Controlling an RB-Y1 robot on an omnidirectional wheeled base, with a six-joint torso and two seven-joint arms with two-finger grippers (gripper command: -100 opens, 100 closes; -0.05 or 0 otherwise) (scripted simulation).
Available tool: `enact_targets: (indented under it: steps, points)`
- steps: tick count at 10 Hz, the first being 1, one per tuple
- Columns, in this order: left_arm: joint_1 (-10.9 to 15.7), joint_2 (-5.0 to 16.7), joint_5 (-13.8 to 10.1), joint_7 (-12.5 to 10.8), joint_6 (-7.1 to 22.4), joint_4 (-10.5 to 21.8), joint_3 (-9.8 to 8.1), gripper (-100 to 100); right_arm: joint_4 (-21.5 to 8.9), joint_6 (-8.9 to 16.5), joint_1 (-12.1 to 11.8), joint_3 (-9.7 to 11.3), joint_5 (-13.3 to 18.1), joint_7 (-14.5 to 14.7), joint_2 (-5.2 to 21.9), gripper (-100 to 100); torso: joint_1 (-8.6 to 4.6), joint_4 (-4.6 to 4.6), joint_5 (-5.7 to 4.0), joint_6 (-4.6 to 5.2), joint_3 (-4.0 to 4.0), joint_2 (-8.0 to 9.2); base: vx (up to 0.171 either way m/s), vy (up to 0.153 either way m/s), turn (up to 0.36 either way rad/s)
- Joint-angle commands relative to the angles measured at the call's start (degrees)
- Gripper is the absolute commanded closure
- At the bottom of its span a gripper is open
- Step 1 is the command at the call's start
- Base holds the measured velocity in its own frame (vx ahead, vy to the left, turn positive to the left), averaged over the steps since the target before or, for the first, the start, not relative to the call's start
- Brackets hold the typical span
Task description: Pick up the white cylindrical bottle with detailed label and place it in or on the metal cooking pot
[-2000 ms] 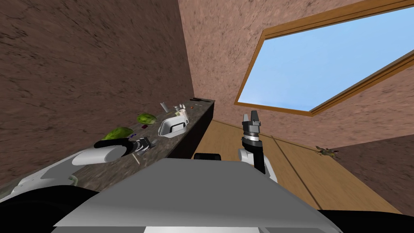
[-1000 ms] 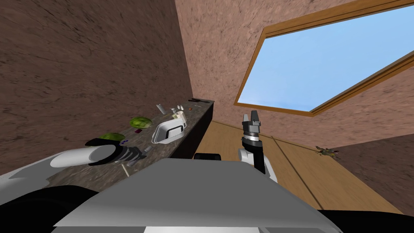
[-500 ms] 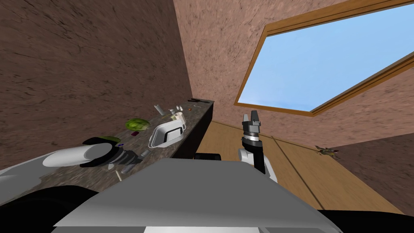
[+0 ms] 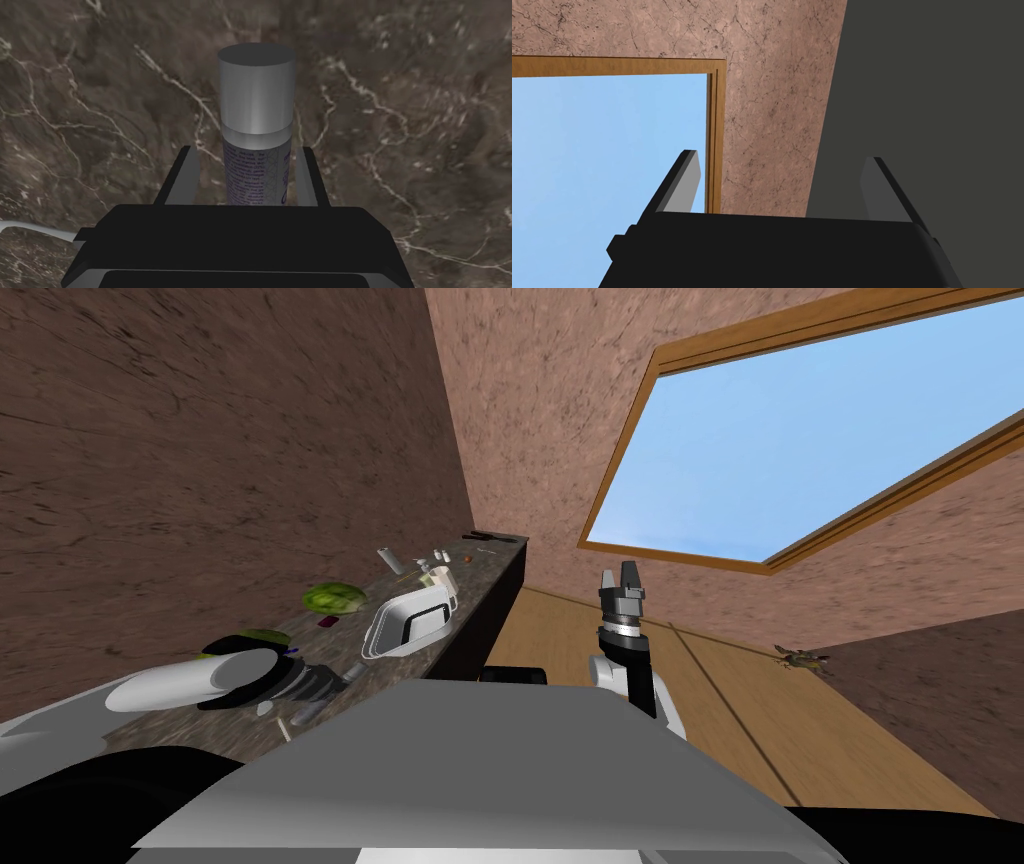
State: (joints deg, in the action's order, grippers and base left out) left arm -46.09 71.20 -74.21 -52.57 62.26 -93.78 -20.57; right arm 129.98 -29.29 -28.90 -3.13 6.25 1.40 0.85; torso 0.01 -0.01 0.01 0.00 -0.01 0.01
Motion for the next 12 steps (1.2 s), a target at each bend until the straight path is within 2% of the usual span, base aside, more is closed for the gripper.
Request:
enact_targets:
  steps: [1,4,5,6,7,8,9,12]
  points:
    - [0.0,0.0,0.0,0.0,0.0,0.0,0.0,100,0.0,0.0,0.0,0.0,0.0,0.0,0.0,0,0.0,0.0,0.0,0.0,0.0,0.0,0.0,0.0,0.0]
    - [0.01,0.01,0.01,0.0,-0.01,0.0,-0.02,100,0.0,0.0,0.0,0.0,0.0,0.0,0.0,0,0.06,0.0,0.04,0.0,0.0,0.01,0.0,0.0,0.0]
    - [0.01,0.01,0.01,0.0,0.0,0.0,-0.02,0,0.0,0.0,0.0,0.0,0.0,0.0,0.0,0,0.06,0.0,0.04,0.0,0.0,0.01,0.0,0.0,0.0]
    - [-0.68,1.93,-1.23,-1.34,1.01,-1.55,-1.24,100,0.0,0.0,0.0,0.0,0.0,0.0,0.0,0,0.06,0.0,0.04,0.0,0.0,0.01,-0.016,0.0,0.066]
    - [-0.06,1.12,-0.81,-0.3,0.43,-0.34,-0.48,100,0.0,0.0,0.0,0.0,0.0,0.0,0.0,0,0.04,0.01,0.0,-0.01,0.03,0.05,-0.009,0.001,0.013]
    - [-0.05,1.28,-0.92,-0.39,0.57,-0.39,-0.58,0,0.0,0.0,0.0,0.0,0.0,0.0,0.0,0,0.04,0.01,0.04,-0.01,0.03,0.05,0.0,0.0,0.0]
    - [-0.29,3.07,-1.71,-2.02,1.95,-0.59,-1.51,100,0.0,0.0,0.0,0.0,0.0,0.0,0.0,0,0.05,0.0,0.03,-0.01,0.02,0.03,-0.055,-0.006,-0.092]
    - [-0.56,5.86,-3.06,-4.58,4.14,-1.02,-3.04,100,0.0,0.0,0.01,0.0,0.0,0.0,0.0,0,-0.05,0.07,-0.03,-0.01,0.19,0.33,-0.086,-0.004,-0.07]
